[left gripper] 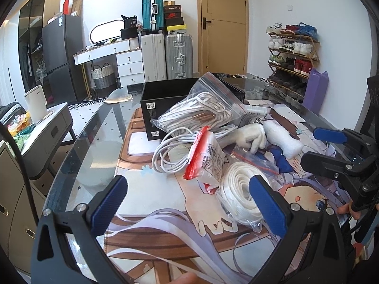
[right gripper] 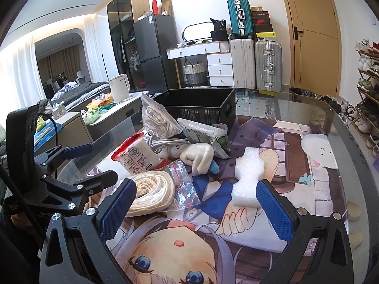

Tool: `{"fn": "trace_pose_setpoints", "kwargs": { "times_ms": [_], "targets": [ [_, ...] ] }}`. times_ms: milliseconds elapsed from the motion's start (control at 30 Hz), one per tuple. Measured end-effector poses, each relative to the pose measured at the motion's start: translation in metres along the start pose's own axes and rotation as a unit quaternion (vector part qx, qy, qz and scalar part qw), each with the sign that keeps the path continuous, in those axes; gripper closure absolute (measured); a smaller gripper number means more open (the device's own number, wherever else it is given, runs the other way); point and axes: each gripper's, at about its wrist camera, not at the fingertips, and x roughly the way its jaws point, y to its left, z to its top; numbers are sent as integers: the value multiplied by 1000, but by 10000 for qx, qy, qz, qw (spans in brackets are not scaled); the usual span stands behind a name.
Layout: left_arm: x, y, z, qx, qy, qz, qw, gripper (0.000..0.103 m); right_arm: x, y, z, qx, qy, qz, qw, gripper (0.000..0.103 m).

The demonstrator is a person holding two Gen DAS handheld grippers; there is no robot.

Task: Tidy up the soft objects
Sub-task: 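Close right gripper on white foam piece while left gripper grasps bagged white strap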

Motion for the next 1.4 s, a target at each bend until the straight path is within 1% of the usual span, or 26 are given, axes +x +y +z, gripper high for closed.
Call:
{"fn": "trace_pose_setpoints", "kwargs": {
  "times_ms": [167,400,533,700,967,1000,1033,1200,1300,1400],
  "targets": [
    [1,-2,-1,54,41,-24,10000,0,1,0,2,-60,75,-70,9999,1],
    [0,-3,-1,86,103,-111,9998,0,4,-3,6,-32,284,-235,9993,0],
    [-2,-3,-2,80,115,-174,9998,0,5,-5,7,-12,397,-176,9991,0],
    [0,-6,-4,118,192,-227,9995,0,9,-4,10,-81,474,-206,9986,0],
    [9,-16,-5,199,413,-361,9983,0,18,-21,15,40,665,-520,9964,1],
    [10,-17,-6,206,442,-378,9981,0,20,-24,16,59,702,-577,9958,2],
    [11,-19,-5,211,462,-399,9979,0,22,-27,16,79,749,-620,9952,6],
    [13,-25,-7,269,523,-467,9972,0,31,-38,18,75,920,-741,9930,10],
    [14,-30,-8,385,561,-491,9965,1,39,-44,19,64,1036,-785,9915,17],
    [13,-36,-8,520,558,-492,9959,1,43,-47,20,95,1096,-770,9909,17]
  ]
}}
